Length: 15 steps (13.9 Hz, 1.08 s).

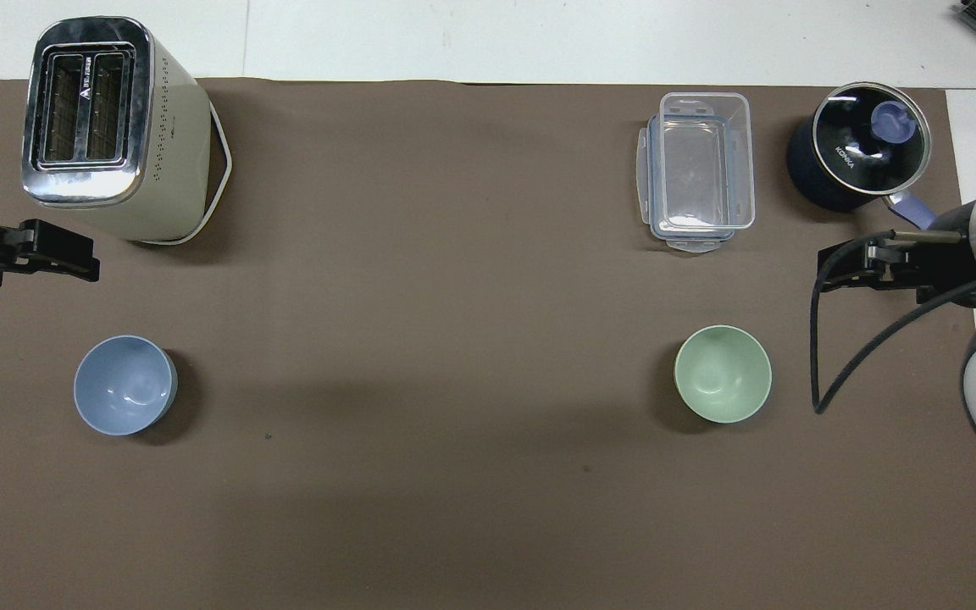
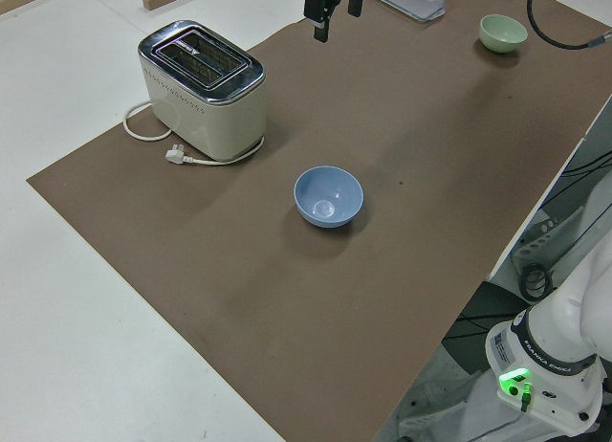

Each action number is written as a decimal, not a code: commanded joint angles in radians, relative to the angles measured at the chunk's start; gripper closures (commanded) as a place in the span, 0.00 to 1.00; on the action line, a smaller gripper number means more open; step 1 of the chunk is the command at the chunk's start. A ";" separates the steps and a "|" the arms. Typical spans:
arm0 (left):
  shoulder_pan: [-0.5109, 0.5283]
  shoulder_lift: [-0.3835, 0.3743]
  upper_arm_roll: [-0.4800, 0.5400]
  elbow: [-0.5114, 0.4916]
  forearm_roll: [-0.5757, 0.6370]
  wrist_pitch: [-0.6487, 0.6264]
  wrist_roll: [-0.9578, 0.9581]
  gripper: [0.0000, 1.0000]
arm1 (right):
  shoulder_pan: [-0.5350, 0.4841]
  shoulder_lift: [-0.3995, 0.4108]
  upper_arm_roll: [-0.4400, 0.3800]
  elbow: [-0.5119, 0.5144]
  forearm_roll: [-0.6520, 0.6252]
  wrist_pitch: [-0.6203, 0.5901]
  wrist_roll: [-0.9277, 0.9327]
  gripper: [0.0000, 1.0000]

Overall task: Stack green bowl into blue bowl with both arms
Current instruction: 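Move the left gripper toward the rim of the light blue bowl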

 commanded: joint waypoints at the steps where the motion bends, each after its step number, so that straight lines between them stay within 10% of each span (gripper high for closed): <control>1: 0.002 -0.013 0.001 -0.023 0.008 0.012 0.018 0.00 | -0.013 -0.007 0.004 -0.002 0.002 -0.002 -0.031 0.00; 15: 0.135 -0.073 0.008 -0.272 0.006 0.176 0.245 0.00 | -0.013 -0.007 0.003 -0.002 0.002 -0.002 -0.031 0.00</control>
